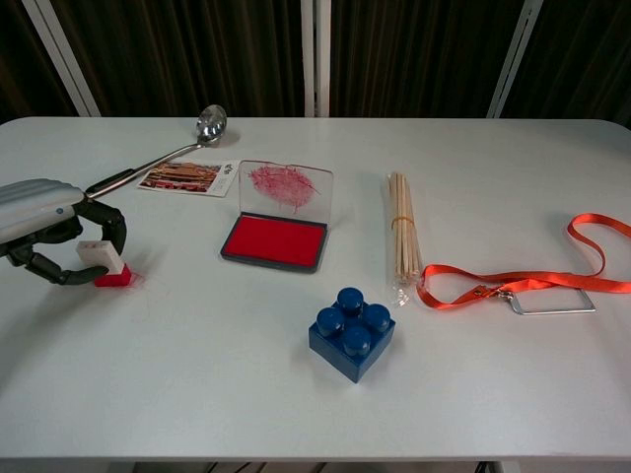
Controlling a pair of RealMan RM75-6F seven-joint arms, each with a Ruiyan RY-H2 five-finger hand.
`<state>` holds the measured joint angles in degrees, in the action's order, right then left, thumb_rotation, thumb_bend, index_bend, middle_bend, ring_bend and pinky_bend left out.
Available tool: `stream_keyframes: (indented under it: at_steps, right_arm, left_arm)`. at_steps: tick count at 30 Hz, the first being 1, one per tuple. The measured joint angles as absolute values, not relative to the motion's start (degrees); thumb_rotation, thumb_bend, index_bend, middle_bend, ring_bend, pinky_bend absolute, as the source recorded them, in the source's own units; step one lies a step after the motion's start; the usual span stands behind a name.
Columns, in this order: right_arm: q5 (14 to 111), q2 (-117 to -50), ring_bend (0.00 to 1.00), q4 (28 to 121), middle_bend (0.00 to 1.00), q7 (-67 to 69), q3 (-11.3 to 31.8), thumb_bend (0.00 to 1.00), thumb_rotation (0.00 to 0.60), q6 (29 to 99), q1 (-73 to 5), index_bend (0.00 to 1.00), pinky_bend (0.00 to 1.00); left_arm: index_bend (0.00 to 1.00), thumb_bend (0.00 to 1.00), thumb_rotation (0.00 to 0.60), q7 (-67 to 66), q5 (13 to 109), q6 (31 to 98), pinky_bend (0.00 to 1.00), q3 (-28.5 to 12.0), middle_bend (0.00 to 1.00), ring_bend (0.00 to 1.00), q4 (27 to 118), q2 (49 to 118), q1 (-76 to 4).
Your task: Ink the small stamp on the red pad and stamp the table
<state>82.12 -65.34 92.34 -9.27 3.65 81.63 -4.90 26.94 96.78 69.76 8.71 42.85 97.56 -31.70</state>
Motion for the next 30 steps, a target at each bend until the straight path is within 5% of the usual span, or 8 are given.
stream_keyframes:
  at_steps: [30]
  right_arm:
    - [81.7,-65.48,0.0,92.13,0.0,-9.24,3.75,0.25,0.6,81.78,-4.82,0.0,0.0]
  left_arm:
    - [0.39,0.39,0.6,26.49,98.26,70.88,0.99,9.02,0.41,0.96,45.33,95.24,-31.52]
